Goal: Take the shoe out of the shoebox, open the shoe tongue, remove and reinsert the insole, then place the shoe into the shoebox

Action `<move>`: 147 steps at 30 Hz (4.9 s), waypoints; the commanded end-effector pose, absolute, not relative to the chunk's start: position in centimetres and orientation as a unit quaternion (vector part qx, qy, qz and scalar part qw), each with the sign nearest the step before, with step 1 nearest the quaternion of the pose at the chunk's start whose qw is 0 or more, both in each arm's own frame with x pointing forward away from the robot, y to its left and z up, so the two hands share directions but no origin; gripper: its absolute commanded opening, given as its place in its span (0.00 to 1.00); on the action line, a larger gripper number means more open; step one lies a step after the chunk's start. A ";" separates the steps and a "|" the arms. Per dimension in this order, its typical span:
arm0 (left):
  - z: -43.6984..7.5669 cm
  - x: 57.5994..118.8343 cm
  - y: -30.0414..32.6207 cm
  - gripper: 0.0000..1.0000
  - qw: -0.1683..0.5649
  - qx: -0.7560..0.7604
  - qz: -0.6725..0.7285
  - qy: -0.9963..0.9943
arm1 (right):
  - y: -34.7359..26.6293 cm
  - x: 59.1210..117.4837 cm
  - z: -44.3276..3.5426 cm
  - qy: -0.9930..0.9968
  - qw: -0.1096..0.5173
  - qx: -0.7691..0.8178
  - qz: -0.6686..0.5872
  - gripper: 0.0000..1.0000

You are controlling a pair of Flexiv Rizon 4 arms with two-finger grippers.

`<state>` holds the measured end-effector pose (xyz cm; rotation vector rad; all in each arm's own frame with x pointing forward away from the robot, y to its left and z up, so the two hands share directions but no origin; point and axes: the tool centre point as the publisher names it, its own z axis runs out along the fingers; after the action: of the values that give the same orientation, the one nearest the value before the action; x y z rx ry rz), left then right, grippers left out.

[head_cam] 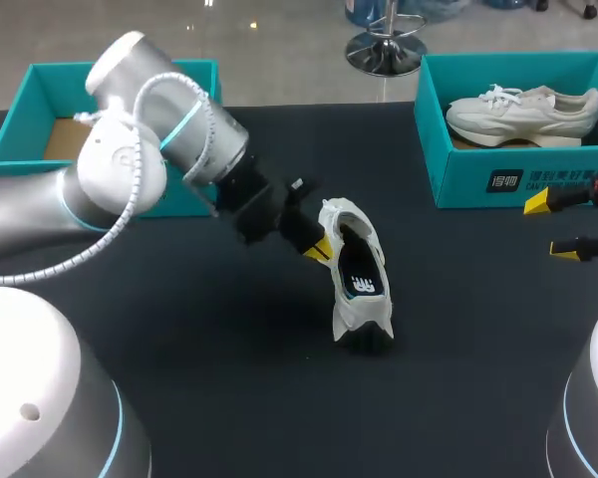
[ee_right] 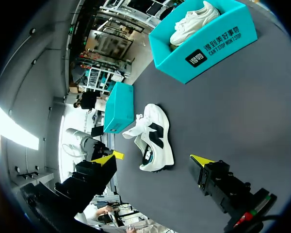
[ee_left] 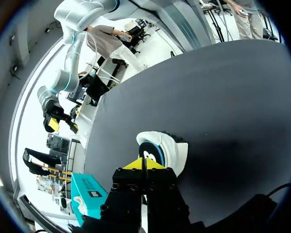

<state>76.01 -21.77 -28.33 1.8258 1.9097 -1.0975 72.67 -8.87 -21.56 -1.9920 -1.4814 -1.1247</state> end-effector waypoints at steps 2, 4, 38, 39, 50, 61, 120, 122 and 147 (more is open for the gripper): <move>-27.8 76.2 -22.0 0.00 0.065 0.669 -0.310 0.672 | -8.8 72.6 -21.5 -0.532 0.205 -0.717 -0.402 1.00; -27.8 76.2 -22.0 0.00 0.065 0.669 -0.310 0.672 | -8.8 72.6 -21.5 -0.532 0.205 -0.717 -0.402 1.00; -32.4 76.7 -25.7 0.00 0.062 0.668 -0.196 0.715 | -8.8 72.6 -21.5 -0.532 0.205 -0.717 -0.402 1.00; -32.7 76.6 -25.9 0.00 0.061 0.668 -0.194 0.716 | -8.8 72.6 -21.5 -0.532 0.205 -0.717 -0.402 1.00; -35.2 77.6 -26.9 0.00 0.061 0.667 -0.148 0.727 | -8.8 72.6 -21.5 -0.532 0.205 -0.717 -0.402 1.00; -37.5 77.7 -26.5 0.00 0.046 0.665 -0.133 0.734 | -8.8 72.6 -21.5 -0.532 0.205 -0.717 -0.402 1.00; -37.0 75.4 -29.1 0.00 0.055 0.704 -0.167 0.688 | -8.8 72.6 -21.5 -0.532 0.205 -0.717 -0.402 1.00; -37.6 75.2 -29.3 0.00 0.052 0.706 -0.164 0.686 | -8.8 72.6 -21.5 -0.532 0.205 -0.717 -0.402 1.00; -37.6 76.1 -27.0 0.00 0.078 0.682 -0.131 0.715 | -8.8 72.6 -21.5 -0.532 0.205 -0.717 -0.402 1.00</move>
<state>77.01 -28.52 -38.98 2.0926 2.1689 -0.4009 72.67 -8.88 -21.56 -1.9922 -1.4813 -1.1246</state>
